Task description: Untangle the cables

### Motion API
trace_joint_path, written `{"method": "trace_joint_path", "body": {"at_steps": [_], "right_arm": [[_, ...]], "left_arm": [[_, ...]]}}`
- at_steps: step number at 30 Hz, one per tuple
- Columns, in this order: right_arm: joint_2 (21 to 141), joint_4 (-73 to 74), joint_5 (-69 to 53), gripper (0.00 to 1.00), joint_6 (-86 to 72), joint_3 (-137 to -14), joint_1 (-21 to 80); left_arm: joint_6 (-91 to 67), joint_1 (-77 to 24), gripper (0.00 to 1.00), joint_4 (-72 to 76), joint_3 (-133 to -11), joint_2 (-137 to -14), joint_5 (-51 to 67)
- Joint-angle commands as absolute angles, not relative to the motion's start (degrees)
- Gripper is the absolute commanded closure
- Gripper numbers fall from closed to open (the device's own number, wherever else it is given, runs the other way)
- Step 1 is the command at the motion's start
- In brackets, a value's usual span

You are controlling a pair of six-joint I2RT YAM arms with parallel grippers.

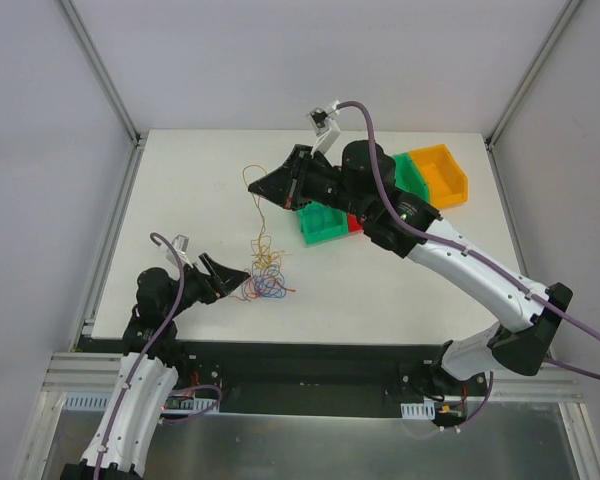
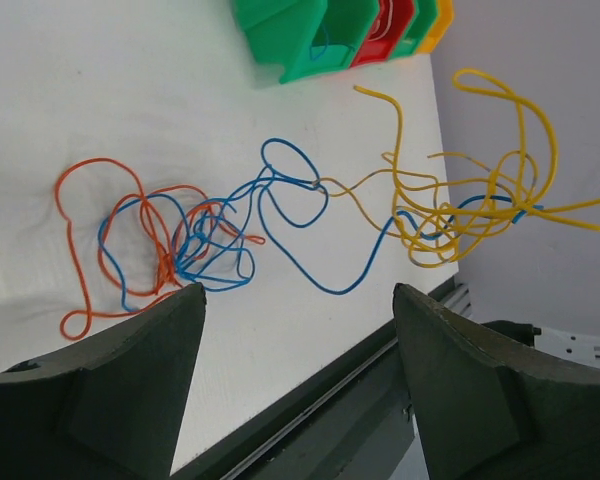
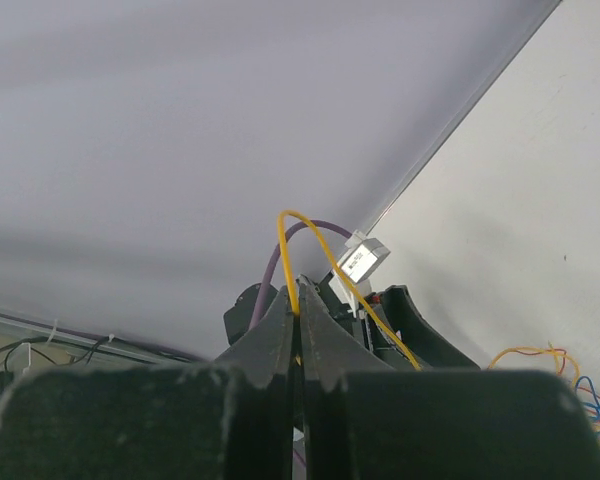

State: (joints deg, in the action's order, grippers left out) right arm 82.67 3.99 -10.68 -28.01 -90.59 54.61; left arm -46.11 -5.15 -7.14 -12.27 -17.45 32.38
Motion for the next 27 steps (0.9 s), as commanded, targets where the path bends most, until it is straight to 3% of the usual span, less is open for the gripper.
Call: {"method": "trace_joint_path", "body": {"at_steps": [1, 6, 14, 17, 23, 25, 26, 27], "right_arm": [[82.9, 3.7, -12.0, 0.99, -29.5, -94.9, 54.6], [83.5, 4.0, -12.0, 0.99, -29.9, -96.2, 54.5], [85.2, 4.1, -12.3, 0.99, -30.4, -98.6, 55.3], [85.5, 4.5, -12.2, 0.99, -30.5, -99.1, 55.3], [84.5, 4.9, -11.2, 0.99, -30.1, -99.7, 56.4], [83.9, 5.8, -11.1, 0.99, -29.4, -100.9, 56.9], [83.6, 7.3, -10.8, 0.99, -28.7, -102.0, 57.0], [83.4, 8.7, -10.5, 0.99, -27.8, -103.2, 57.1]], "left_arm": [[-51.8, -4.7, 0.23, 13.5, -8.4, -19.8, 40.6], [-55.6, -5.9, 0.20, 24.3, -6.5, -25.5, 40.5], [-59.1, -18.0, 0.37, 47.9, -7.9, -45.4, 35.9], [-59.3, -22.2, 0.38, 53.0, -9.4, -50.4, 33.9], [-57.0, -24.2, 0.66, 44.6, -11.9, -55.8, 25.1], [-57.3, -23.6, 0.84, 42.8, -11.5, -57.7, 21.6], [-57.9, -23.1, 1.00, 40.8, -11.6, -58.4, 19.8], [-58.6, -22.2, 1.00, 38.8, -11.6, -59.3, 18.4]]}}
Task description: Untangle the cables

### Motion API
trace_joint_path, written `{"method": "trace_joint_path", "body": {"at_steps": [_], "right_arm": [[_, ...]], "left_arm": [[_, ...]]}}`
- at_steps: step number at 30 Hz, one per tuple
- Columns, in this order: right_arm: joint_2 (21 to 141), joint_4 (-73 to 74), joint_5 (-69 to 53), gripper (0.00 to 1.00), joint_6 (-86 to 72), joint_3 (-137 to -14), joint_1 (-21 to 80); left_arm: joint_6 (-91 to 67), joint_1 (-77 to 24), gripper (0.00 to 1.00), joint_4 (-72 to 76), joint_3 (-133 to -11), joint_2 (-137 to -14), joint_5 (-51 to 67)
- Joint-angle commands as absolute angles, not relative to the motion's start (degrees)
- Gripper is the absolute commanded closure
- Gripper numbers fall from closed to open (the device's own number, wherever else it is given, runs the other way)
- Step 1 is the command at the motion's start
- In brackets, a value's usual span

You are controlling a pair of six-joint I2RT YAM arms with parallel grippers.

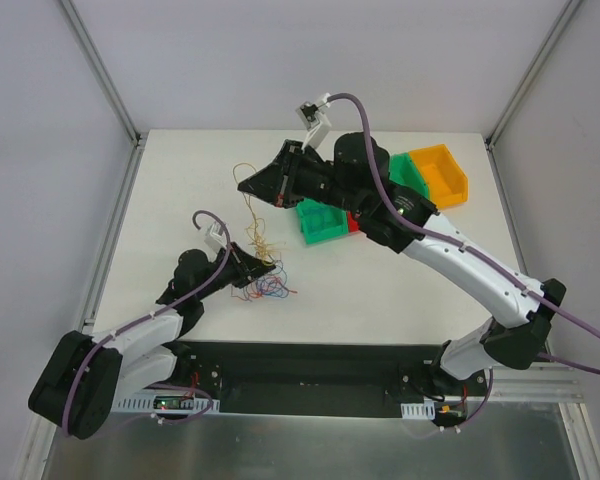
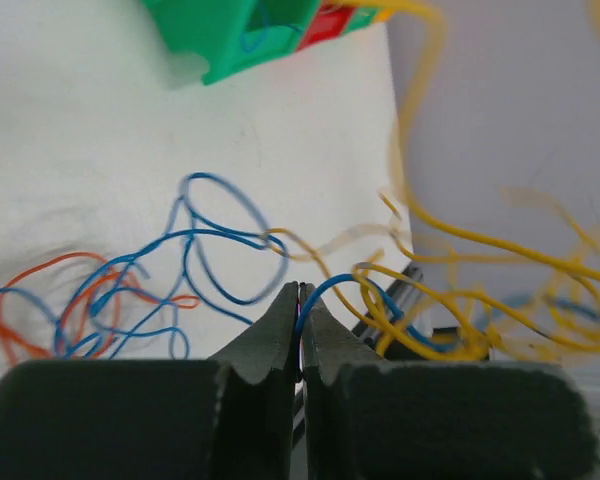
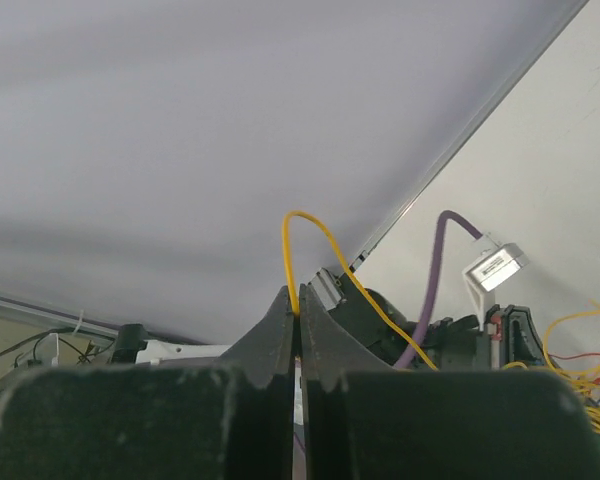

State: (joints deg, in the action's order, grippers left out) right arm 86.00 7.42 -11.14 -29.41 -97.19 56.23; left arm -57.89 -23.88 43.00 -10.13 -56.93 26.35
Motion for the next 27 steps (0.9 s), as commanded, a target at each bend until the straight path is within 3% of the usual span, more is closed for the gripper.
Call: {"method": "trace_joint_path", "body": {"at_steps": [1, 6, 11, 17, 22, 27], "right_arm": [[83.1, 10.3, -10.2, 0.99, -26.9, -104.8, 57.1], [83.3, 21.1, -6.8, 0.99, -19.7, -118.4, 56.8], [83.7, 25.5, -7.6, 0.99, -17.1, -126.3, 54.2], [80.9, 27.2, -7.7, 0.99, -17.0, -123.1, 50.8], [79.4, 24.2, -10.6, 0.99, -18.5, -117.3, 50.8], [78.9, 24.5, -12.0, 0.99, -17.8, -114.3, 50.8]], "left_arm": [[-59.4, -21.4, 1.00, 37.6, -11.2, -60.0, 17.1], [-60.6, -14.7, 1.00, 32.9, -8.8, -60.6, 15.3], [-57.7, -13.3, 1.00, 20.8, -8.4, -53.7, 8.2], [-51.7, -12.0, 1.00, 13.2, -12.6, -48.6, 8.3], [-46.6, -12.0, 0.99, 10.9, -16.6, -45.4, 20.9], [-45.1, -12.0, 1.00, 8.1, -17.6, -36.3, 23.1]]}}
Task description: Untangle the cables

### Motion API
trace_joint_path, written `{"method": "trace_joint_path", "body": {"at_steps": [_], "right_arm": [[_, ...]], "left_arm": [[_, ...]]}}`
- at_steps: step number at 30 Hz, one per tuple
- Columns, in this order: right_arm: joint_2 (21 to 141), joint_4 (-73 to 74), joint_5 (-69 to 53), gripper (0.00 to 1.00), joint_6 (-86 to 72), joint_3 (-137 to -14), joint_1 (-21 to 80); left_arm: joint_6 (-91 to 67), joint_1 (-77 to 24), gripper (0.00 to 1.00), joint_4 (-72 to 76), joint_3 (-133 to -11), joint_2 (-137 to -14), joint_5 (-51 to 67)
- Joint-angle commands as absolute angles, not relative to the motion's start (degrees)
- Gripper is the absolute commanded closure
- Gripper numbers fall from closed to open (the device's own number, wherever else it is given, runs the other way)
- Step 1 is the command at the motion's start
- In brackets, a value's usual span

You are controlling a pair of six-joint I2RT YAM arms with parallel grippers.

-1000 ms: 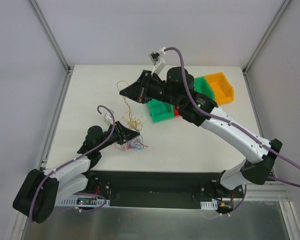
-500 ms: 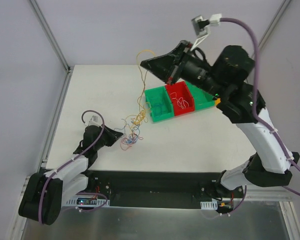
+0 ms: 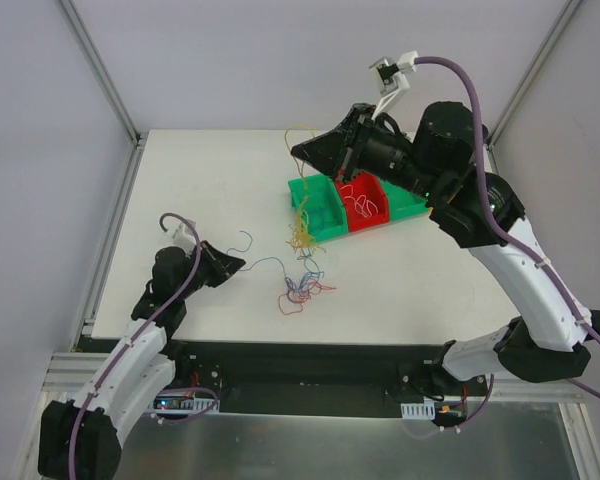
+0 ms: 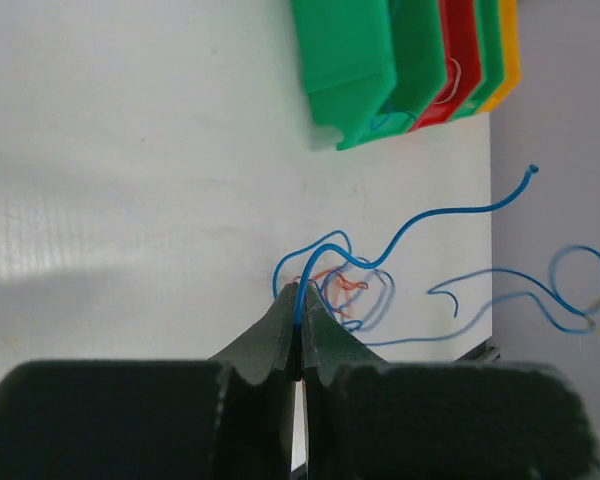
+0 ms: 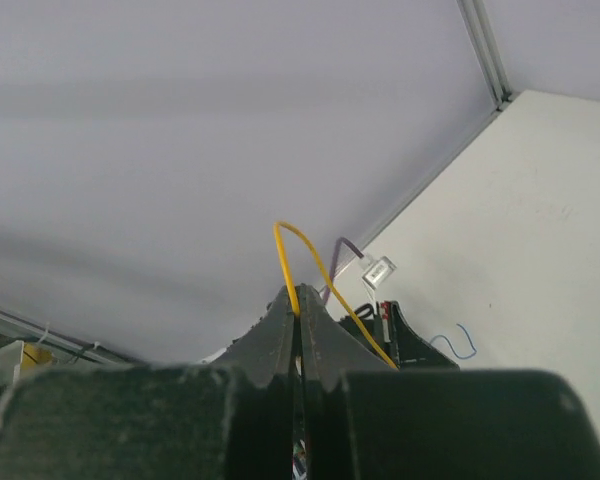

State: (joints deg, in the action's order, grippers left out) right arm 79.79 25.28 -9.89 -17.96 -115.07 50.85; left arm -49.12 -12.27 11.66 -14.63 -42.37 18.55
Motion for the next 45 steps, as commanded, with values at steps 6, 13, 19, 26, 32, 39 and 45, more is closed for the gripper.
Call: {"method": "trace_joint_path", "body": {"at_steps": [6, 13, 19, 26, 32, 39, 45], "right_arm": [[74.6, 25.1, -9.6, 0.99, -12.2, -100.7, 50.8], [77.0, 15.7, -5.5, 0.99, -7.8, -77.0, 54.4], [89.0, 8.5, -4.7, 0.99, -8.1, -71.0, 57.0], [90.7, 8.1, -4.7, 0.70, -4.5, -68.7, 57.0], [81.0, 8.1, -1.1, 0.13, 1.3, -65.4, 56.4], [74.2, 5.0, -2.7, 0.09, -0.1, -65.2, 56.3], [71.2, -2.3, -11.9, 0.10, -9.9, -64.9, 56.3]], "left_arm": [[-40.0, -12.0, 1.00, -4.7, -30.7, -26.0, 19.5], [-33.8, -12.0, 1.00, -14.4, -53.1, -30.8, 21.0], [-30.9, -12.0, 1.00, -17.4, -71.3, -36.6, 20.9], [-30.3, -12.0, 1.00, -18.8, -86.5, -43.2, 22.2], [-31.3, -12.0, 1.00, -19.0, -93.3, -46.5, 23.3], [-33.6, -12.0, 1.00, -18.9, -93.6, -47.4, 24.6], [-38.0, -12.0, 1.00, -15.8, -87.0, -46.2, 27.8]]}}
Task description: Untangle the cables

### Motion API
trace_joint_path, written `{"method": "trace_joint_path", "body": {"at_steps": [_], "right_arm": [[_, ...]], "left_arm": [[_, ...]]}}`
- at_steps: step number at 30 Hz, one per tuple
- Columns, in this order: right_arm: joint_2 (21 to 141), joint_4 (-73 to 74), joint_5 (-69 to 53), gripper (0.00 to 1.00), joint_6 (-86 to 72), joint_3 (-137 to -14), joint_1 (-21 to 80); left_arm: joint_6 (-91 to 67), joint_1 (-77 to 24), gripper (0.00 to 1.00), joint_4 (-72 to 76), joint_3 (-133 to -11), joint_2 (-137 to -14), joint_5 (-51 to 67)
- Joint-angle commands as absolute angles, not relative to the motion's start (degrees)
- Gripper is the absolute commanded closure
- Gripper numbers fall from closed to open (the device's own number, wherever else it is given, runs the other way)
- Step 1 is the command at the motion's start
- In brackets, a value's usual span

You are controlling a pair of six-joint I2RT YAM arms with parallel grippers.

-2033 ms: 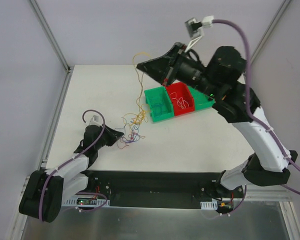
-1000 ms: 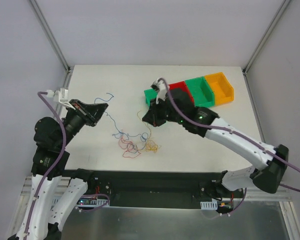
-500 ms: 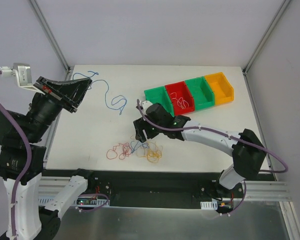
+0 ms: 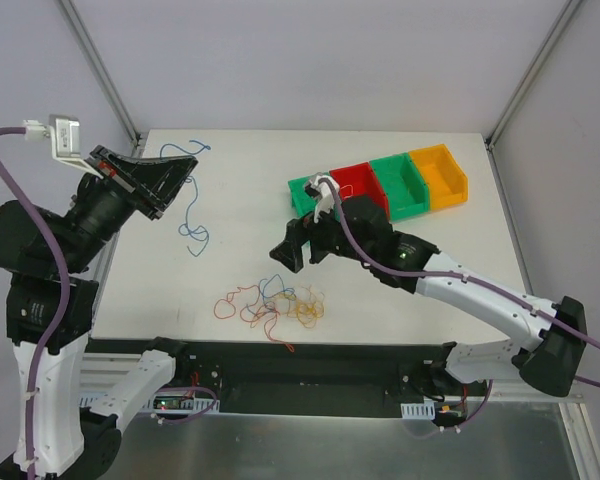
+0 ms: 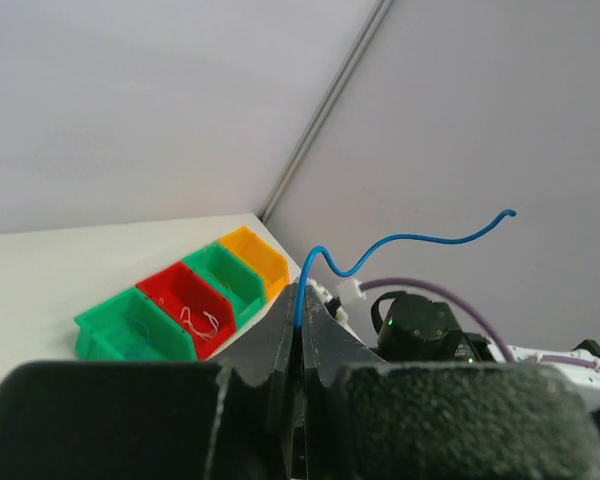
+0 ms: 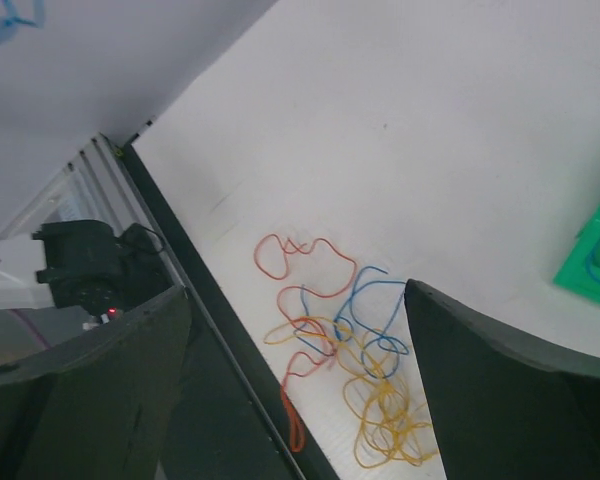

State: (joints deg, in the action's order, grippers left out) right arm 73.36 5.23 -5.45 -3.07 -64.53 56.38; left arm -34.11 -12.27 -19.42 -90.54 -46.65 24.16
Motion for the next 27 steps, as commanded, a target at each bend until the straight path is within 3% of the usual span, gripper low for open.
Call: {"method": "trace_joint_path", "body": {"at_steps": [1, 4, 7, 12, 15, 20, 22, 27], "right_arm": [[71.5, -4.2, -13.8, 0.12, -13.5, -64.6, 56.3], [73.3, -15.3, -17.7, 0.18, -26.0, -62.6, 57.6], [74.4, -18.2, -14.0, 0.25, -30.8, -62.8, 59.1], [75.3, -18.4, -6.2, 0.33, -31.0, -62.0, 59.7], [77.5, -17.8, -6.3, 0.42, -29.9, -63.7, 59.6], [80.8, -18.2, -9.0, 0.49, -29.4, -65.3, 59.7], [80.5, -19.9, -10.3, 0.49, -29.0, -64.0, 60.2], [77.3, -19.6, -7.9, 0.36, -22.8, -59.8, 62.2]], "left_arm": [[-38.9, -12.0, 1.00, -15.1, -85.9, -46.1, 27.9], [-40.6, -12.0, 1.00, -12.6, -82.5, -44.9, 28.2], [-41.8, -12.0, 1.00, -10.7, -79.7, -43.9, 27.7], [-43.3, -12.0, 1.00, -9.2, -77.3, -43.9, 28.8], [-43.9, -12.0, 1.00, -8.4, -76.7, -43.7, 29.2], [-43.5, -12.0, 1.00, -7.9, -76.7, -43.5, 28.9], [-43.3, -12.0, 1.00, -7.9, -76.9, -43.5, 29.2], [-42.6, -12.1, 1.00, -7.9, -75.9, -43.5, 28.8]]}}
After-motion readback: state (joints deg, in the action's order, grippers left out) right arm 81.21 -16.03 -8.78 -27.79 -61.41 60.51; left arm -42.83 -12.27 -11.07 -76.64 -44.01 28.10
